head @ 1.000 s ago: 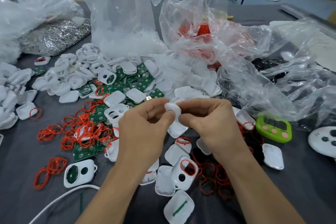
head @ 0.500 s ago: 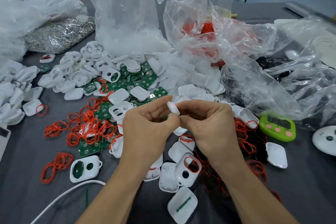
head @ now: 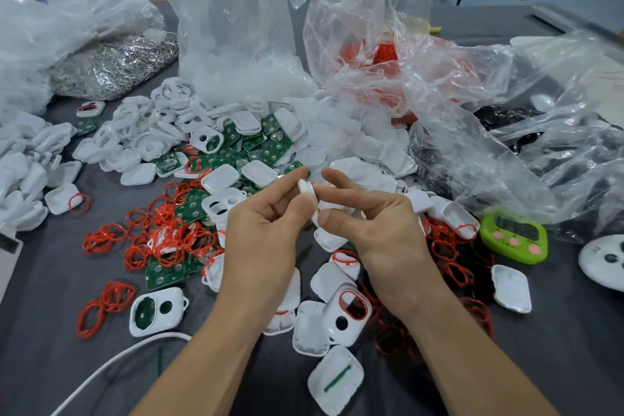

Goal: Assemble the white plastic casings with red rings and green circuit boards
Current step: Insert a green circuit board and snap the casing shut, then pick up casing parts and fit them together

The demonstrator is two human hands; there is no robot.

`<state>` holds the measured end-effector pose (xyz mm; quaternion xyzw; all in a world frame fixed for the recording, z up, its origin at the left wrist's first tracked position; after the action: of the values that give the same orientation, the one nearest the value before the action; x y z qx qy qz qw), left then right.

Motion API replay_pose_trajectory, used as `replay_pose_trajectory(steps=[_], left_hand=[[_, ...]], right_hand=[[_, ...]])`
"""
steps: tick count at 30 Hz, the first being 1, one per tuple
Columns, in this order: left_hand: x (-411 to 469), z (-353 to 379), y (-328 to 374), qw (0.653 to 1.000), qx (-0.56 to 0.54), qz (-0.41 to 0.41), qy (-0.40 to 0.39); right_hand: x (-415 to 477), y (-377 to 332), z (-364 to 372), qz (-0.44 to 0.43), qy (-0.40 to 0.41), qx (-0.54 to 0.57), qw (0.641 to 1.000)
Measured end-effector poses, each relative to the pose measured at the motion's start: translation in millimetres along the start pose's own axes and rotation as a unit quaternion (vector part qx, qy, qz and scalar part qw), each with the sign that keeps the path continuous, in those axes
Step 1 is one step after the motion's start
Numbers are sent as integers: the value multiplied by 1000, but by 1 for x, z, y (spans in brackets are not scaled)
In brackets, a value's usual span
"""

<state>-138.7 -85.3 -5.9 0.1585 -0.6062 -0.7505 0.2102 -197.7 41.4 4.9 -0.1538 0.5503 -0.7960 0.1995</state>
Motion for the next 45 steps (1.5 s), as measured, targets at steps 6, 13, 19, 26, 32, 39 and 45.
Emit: replay_pose_trajectory(steps=[6,13,19,26,32,39,45], left_hand=[[-3,1,-4,999,52,6,-16],[-5,2,-6,997,69,16,-22],[5,-7,6,999,38,-3,39],[-7,0,23,975,209,74,30],[-30,24,32,935,332,128,-13],[-54,76,35,866,473,138,-89],[-32,107,25,795,565,146,-165]], right_hand=[[1,10,-6,24,3,7,1000],[1,12,-7,47,-6,5,999],[-4,1,6,-11,-16,-82,996],[-14,-38,-15,-7,-17,-348,937],[-98,-95,-105,-101,192,-571,792],[-125,-79,-140,-37,186,-572,798],[-89,-104,-133,-72,217,-554,801]])
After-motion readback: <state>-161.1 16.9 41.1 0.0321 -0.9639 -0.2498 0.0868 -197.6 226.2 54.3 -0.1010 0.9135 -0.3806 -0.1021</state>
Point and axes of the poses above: each hand's wrist, its own x-axis towards the middle knuckle, its own z-axis out of the palm, y = z × x, the point moved 9 cm from there along x, towards the middle knuckle, and after that the axes turned 3 degrees about x, right-handed, at the moved point
